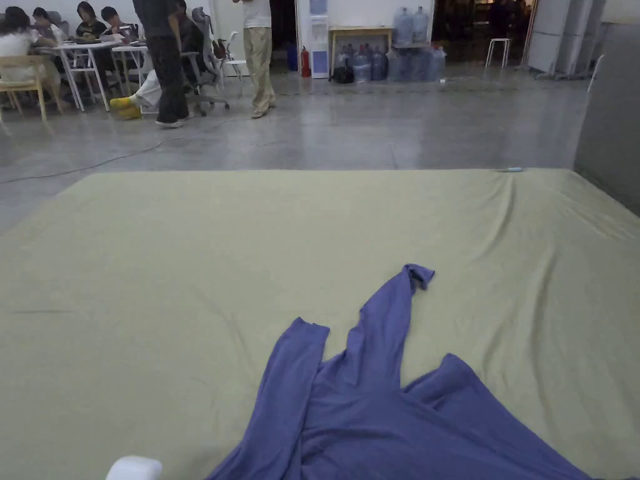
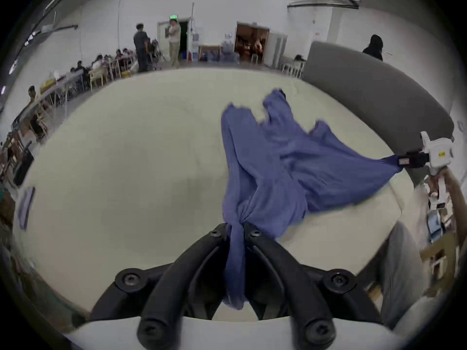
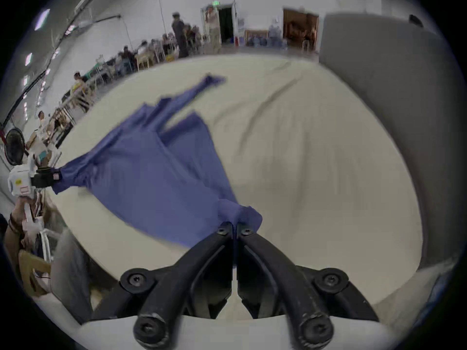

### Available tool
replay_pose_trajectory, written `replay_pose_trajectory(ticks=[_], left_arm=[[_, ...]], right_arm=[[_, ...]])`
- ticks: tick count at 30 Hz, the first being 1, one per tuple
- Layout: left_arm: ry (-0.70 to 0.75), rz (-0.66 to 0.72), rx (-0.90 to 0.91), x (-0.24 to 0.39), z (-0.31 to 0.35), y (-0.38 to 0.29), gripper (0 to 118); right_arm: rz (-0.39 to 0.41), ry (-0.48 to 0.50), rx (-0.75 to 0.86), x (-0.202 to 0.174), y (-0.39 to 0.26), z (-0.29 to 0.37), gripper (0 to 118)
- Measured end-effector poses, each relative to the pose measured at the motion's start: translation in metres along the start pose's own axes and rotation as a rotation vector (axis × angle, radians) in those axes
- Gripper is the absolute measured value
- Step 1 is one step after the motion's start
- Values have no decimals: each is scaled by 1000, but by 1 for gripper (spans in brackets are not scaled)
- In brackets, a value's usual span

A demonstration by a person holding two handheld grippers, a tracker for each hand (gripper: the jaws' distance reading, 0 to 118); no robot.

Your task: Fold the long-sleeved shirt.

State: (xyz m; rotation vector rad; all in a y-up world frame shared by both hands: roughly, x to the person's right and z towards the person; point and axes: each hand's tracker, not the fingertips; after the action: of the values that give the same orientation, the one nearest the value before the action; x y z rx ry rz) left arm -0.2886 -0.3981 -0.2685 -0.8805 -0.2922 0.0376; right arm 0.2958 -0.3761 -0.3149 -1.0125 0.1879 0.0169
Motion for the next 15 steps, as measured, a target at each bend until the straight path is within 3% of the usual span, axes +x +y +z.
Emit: replay_pose_trajectory(ticks=[6, 9, 10, 11, 12, 13, 15], left_arm=[[24, -40, -52, 8, -5, -31, 3], [16, 18, -14, 5, -3, -25, 4], [11, 28, 2, 3, 0, -20, 13], [5, 32, 3, 1, 4, -14, 39], [13, 34, 5, 4, 11, -10, 90], [9, 40, 8, 3, 17, -5, 114], [-30, 42, 67, 2, 37, 3, 117]], right_arm=[[-1, -12, -87, 0, -32, -15, 0], [2, -22, -83, 1, -28, -19, 1], [3, -18, -73, 2, -27, -16, 14], [2, -18, -51, 3, -24, -11, 45], [6, -29, -34, 4, -21, -6, 92], [1, -49, -13, 4, -19, 2, 108], [0, -36, 79, 6, -14, 24, 108]])
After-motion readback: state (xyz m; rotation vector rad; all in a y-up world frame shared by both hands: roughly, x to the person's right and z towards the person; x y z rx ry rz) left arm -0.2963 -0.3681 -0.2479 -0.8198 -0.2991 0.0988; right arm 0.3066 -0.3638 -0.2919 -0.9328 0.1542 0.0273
